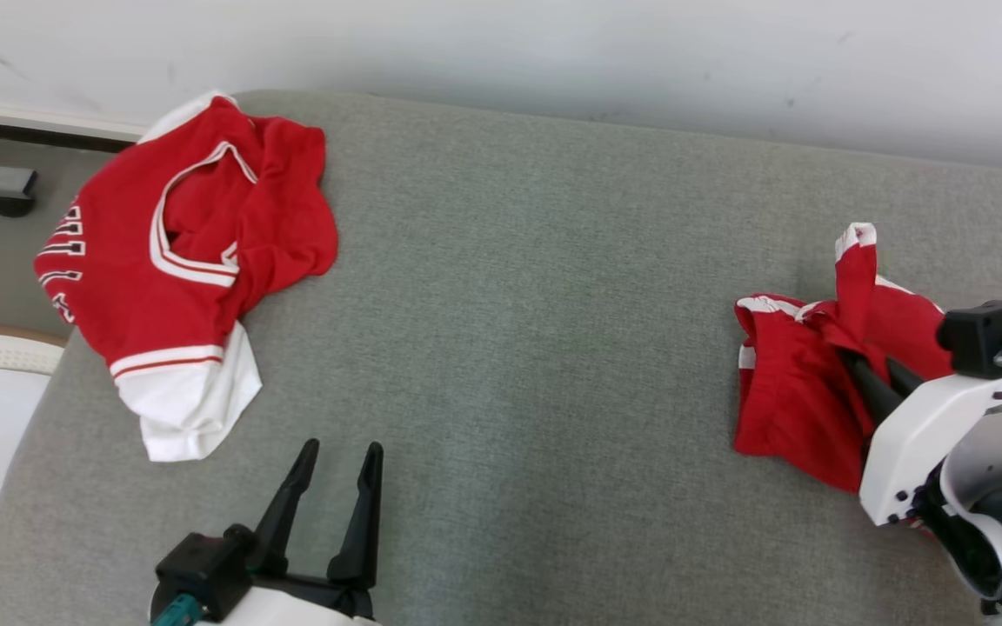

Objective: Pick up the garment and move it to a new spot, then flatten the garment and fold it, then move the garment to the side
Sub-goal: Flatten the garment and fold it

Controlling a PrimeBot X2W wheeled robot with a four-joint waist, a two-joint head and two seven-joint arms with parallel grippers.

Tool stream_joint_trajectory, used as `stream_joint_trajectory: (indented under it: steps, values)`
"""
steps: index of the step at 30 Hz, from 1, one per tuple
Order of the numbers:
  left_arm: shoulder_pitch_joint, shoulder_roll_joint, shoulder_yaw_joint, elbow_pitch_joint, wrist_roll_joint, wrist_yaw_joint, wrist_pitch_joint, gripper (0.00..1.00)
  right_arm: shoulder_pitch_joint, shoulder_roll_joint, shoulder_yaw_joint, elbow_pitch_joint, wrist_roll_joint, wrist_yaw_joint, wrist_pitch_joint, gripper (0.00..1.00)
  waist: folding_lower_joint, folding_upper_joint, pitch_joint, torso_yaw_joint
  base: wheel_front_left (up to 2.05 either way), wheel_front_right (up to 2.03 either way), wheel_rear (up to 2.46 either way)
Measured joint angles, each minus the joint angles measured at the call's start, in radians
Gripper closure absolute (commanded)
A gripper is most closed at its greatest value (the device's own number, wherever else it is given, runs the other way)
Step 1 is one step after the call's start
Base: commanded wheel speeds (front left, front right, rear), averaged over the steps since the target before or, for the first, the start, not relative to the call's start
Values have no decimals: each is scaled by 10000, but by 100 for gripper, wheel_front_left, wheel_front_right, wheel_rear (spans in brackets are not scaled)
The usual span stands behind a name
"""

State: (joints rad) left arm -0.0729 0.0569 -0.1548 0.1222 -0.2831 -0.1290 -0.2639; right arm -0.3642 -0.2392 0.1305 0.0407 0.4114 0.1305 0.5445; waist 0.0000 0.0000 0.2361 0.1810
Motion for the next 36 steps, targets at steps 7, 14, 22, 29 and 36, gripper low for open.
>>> stream_joint_trajectory:
  steps: [7, 14, 22, 29, 36]
  values:
    - [188, -44, 17, 105, -2, 0, 0, 0, 174, 121, 485, 355, -276, 0, -107, 100, 0, 0, -169, 189, 0, 0, 0]
    - [219, -65, 94, 219, 0, 0, -2, 0, 172, 284, 838, 675, -357, 0, -458, 0, 0, 0, -296, 136, 0, 0, 0]
    - [415, -71, 173, 345, 25, 0, 0, 0, 357, 500, 1584, 577, 380, 0, -1081, 0, 0, 0, -597, -13, 0, 0, 0]
    - [733, -77, 445, 357, 128, 0, -2, 0, 1205, 297, 1801, -121, 819, 0, -2059, 0, 0, 0, -1102, -156, 0, 0, 0]
    - [1332, -79, 773, 232, 261, 2, -2, 0, 2377, -190, 1300, -773, 245, 0, -3639, 0, 0, 0, -1742, -357, 0, 0, 0]
